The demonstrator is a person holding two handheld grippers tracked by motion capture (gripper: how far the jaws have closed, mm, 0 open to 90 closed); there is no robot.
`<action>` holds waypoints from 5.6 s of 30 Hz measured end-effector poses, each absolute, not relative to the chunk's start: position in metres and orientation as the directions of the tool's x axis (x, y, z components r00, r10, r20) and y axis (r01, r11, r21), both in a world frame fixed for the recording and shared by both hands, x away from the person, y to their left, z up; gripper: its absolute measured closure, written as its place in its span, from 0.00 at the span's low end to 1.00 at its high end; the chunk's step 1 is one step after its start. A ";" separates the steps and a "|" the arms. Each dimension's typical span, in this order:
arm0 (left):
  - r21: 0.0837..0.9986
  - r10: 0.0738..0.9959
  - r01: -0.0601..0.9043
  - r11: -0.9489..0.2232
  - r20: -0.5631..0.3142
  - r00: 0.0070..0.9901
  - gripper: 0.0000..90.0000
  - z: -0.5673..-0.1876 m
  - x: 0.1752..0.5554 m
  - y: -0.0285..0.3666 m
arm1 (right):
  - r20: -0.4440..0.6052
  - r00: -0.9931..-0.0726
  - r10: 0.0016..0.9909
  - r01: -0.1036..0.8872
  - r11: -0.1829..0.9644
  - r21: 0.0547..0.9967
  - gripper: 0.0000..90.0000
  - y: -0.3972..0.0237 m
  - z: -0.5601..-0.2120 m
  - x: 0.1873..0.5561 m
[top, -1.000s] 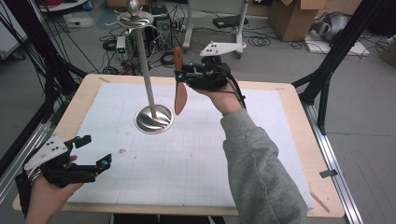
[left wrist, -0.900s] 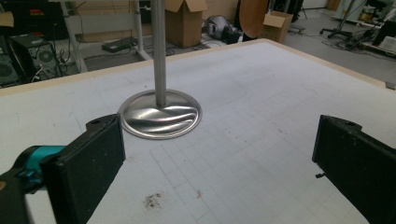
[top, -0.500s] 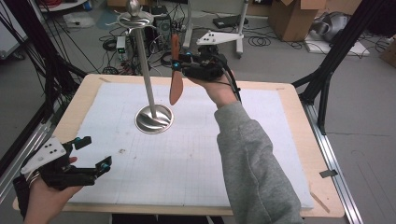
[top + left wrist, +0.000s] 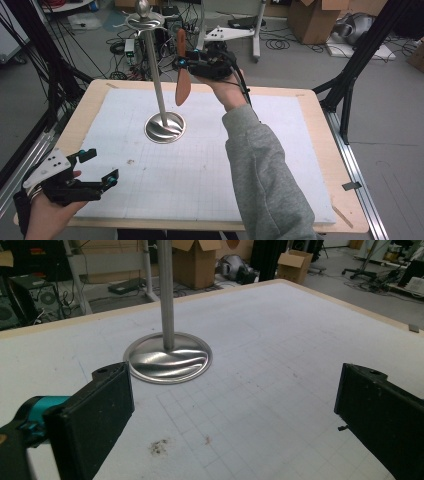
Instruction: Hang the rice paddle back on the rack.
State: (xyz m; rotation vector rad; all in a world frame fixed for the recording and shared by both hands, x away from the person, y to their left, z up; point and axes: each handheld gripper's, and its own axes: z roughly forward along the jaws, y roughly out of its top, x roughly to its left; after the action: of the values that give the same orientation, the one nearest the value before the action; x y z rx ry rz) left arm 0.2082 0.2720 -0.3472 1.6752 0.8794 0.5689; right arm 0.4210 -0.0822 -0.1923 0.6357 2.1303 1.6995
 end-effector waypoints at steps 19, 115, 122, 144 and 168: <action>0.955 0.800 0.271 -0.119 -0.070 0.596 0.03 -0.349 0.205 0.276 | -0.016 -0.832 0.555 0.081 0.149 0.985 0.72 -0.071 -0.192 0.424; 0.954 0.790 0.266 -0.139 -0.056 0.611 0.03 -0.351 0.206 0.271 | -0.001 -0.855 0.519 0.094 0.157 0.983 0.49 -0.047 -0.192 0.418; 0.956 0.787 0.264 -0.126 -0.065 0.613 0.03 -0.349 0.211 0.273 | -0.002 -0.852 0.523 0.094 0.156 0.983 0.35 -0.049 -0.205 0.415; 0.968 0.768 0.232 -0.096 -0.077 0.636 0.03 -0.340 0.230 0.268 | -0.002 -0.887 0.462 0.150 0.293 0.944 0.15 -0.091 -0.224 0.409; 0.976 0.745 0.209 -0.054 -0.100 0.659 0.03 -0.333 0.251 0.259 | 0.018 -0.860 0.509 0.183 0.276 0.944 0.15 -0.144 -0.245 0.392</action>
State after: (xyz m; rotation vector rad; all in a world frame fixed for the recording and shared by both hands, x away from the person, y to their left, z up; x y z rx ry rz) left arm 0.2515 0.2595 -0.3328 1.6034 0.8028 0.5241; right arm 0.3924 -0.1437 -0.2447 0.6345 2.2613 1.6129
